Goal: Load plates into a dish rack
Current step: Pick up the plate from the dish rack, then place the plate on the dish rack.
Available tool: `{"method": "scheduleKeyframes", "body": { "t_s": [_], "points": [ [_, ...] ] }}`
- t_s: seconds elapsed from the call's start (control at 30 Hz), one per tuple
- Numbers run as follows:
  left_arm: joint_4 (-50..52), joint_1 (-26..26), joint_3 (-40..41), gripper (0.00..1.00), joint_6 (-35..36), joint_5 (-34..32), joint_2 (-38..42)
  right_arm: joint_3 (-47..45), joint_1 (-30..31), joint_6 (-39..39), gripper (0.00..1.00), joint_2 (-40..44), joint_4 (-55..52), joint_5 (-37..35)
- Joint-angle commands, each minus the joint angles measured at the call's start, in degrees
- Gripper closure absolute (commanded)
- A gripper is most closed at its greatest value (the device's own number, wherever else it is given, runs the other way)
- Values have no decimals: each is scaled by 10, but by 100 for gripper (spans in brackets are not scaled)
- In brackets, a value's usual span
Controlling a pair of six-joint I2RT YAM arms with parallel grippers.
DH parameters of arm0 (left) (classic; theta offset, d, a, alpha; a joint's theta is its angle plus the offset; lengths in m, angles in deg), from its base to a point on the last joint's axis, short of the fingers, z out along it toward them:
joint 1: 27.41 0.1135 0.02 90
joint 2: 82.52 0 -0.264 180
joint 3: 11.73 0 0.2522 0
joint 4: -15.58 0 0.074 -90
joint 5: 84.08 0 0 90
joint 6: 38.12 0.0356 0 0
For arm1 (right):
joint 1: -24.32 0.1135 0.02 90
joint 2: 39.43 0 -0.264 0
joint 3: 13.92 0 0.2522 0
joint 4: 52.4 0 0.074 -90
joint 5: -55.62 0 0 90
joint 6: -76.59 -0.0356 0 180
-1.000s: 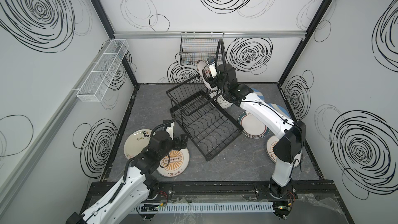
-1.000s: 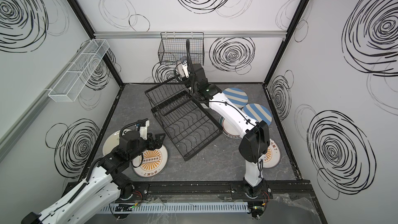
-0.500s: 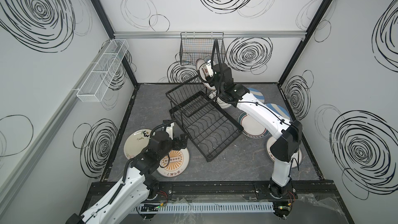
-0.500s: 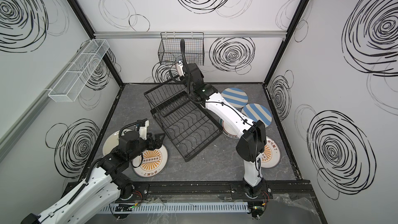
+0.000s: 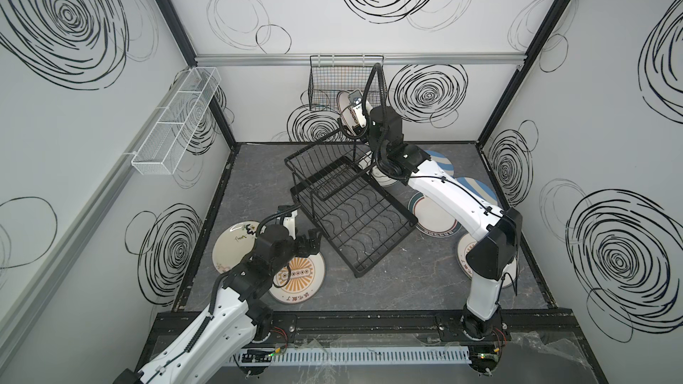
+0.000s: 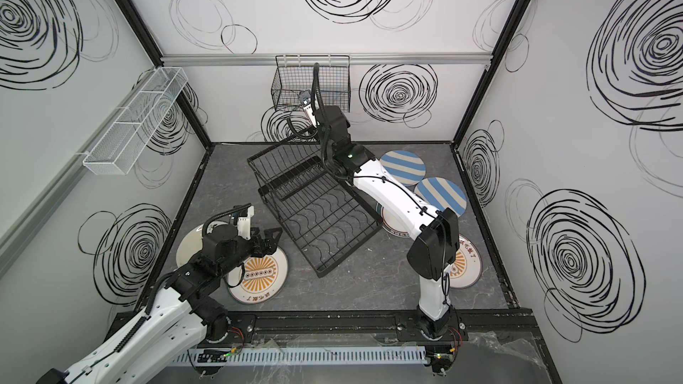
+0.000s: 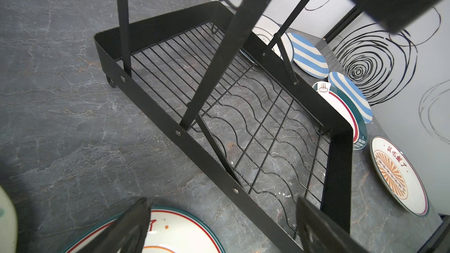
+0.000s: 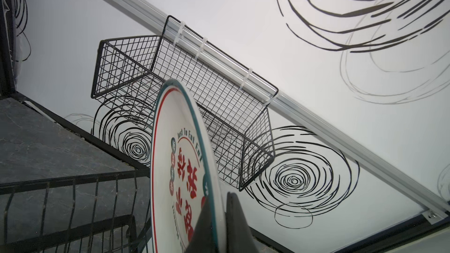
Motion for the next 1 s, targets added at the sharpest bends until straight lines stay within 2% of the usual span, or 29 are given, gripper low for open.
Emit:
{"method": "scheduleKeyframes", "body": {
  "t_s": [0.0,0.6,0.8,0.97],
  "points": [
    [-11,5,1,4,-2,-9,0,2,3,26,100,37,55,-13],
    [-12,6,1,4,0,-8,-3,-117,-11,40,100,78,117,-2],
    [-9,5,0,4,-1,-10,-2,-104,-13,61,100,70,128,0],
    [-7,5,1,4,-2,-12,0,-101,-13,65,100,62,152,-29]
  ]
}}
